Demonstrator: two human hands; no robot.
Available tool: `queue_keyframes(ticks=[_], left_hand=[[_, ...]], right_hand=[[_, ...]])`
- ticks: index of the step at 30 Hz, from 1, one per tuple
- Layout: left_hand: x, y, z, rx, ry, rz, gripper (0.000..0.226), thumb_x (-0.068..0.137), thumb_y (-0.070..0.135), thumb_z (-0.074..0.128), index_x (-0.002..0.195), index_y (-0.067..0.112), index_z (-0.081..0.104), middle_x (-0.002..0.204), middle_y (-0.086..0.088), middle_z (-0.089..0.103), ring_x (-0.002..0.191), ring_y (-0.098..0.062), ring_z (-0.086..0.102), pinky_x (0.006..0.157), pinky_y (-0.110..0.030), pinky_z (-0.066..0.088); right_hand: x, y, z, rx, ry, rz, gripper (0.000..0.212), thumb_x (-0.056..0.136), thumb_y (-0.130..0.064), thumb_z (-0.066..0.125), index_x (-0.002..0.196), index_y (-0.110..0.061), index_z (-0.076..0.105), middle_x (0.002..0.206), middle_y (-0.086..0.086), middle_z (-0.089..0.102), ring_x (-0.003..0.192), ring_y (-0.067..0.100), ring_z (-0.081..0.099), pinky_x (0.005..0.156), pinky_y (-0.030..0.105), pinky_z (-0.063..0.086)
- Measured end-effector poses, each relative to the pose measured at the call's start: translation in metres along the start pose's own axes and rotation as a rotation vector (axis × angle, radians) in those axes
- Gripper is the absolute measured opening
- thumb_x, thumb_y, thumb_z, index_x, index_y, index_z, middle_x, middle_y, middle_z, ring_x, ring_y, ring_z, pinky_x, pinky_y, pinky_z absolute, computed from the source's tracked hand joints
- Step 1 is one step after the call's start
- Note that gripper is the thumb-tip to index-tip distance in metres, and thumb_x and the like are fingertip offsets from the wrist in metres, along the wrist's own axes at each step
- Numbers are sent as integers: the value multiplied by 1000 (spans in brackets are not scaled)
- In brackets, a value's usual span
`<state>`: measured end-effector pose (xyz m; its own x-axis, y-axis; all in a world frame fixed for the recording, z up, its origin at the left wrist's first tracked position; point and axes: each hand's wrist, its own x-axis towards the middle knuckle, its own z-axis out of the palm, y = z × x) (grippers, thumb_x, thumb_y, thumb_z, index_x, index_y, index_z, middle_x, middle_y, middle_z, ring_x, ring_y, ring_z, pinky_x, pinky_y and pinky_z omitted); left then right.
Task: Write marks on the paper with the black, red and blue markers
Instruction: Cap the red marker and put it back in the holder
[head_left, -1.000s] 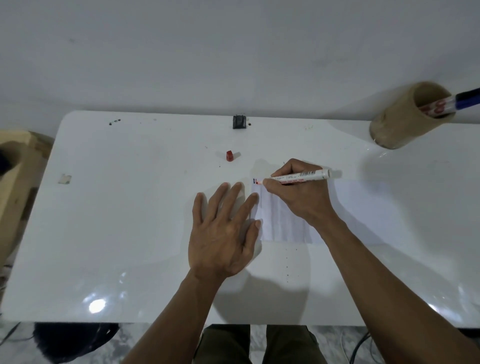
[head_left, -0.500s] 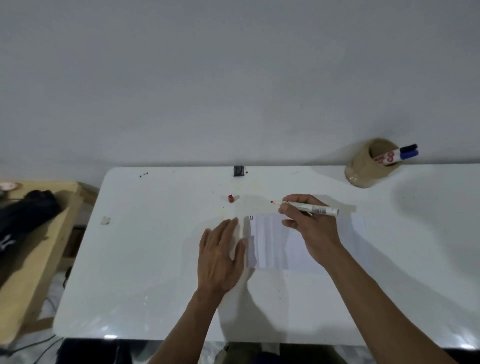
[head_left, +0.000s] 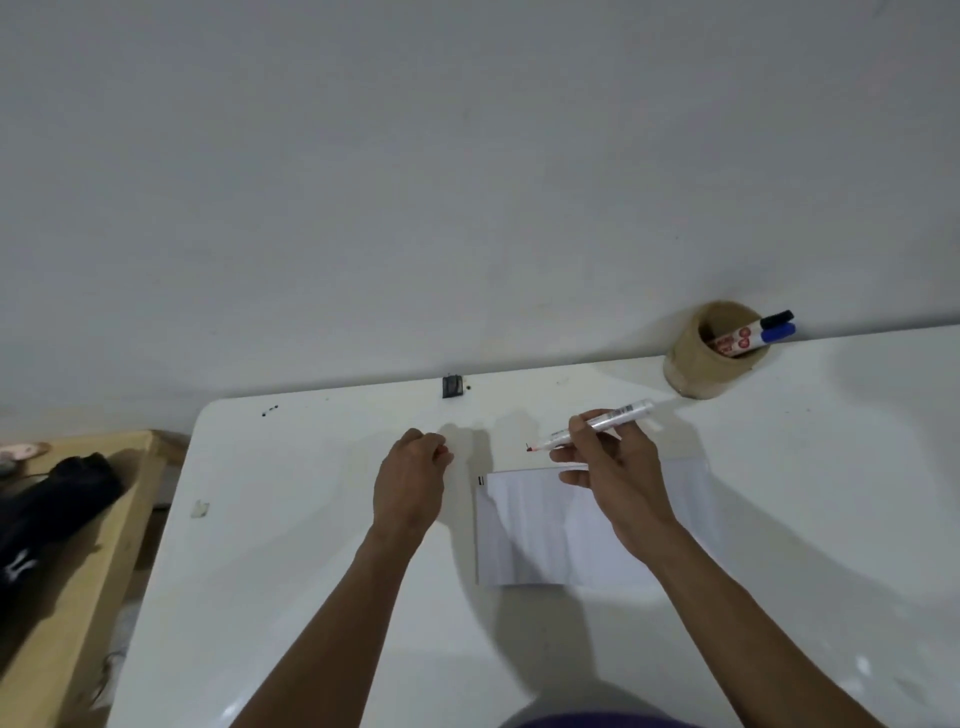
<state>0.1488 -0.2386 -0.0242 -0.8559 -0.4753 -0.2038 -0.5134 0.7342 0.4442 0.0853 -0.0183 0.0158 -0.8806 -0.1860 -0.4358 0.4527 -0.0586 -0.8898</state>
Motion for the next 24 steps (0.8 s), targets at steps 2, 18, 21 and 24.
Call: queue_keyframes(ticks=[2,18,21,24], left_hand=[[-3,1,-3,-95,25,-28,16,95,15,61,101,5,71,97,-11,69,88,-29,65,72,-27,43],[-104,38,-53,-1045,76,-52,16,88,9,72,95,22,78,91,5,79,81,-10,68,77,-33,56],[-114,30,-59,-1053,47,-45,15,88,10,72,96,20,78,93,6,79,83,-6,68,76,-26,54],[-124,22,-64,-1036,17,-33,15,87,11,73,95,23,78,92,7,79,75,-9,63,69,-24,50]], right_hand=[[-1,-1,4,-17,-3,-5,14,99,-21,65,104,-8,65,93,8,80,89,25,78,68,33,63],[-84,-35,41,34,-10,-212,12,98,-21,66,100,-9,63,88,10,80,81,26,79,66,30,62],[-99,-28,46,30,-10,-205,13,98,-21,66,100,-8,64,87,11,80,80,26,79,65,30,62],[-112,-22,51,39,-14,-198,15,98,-21,66,101,-7,64,87,12,80,80,26,79,65,29,61]])
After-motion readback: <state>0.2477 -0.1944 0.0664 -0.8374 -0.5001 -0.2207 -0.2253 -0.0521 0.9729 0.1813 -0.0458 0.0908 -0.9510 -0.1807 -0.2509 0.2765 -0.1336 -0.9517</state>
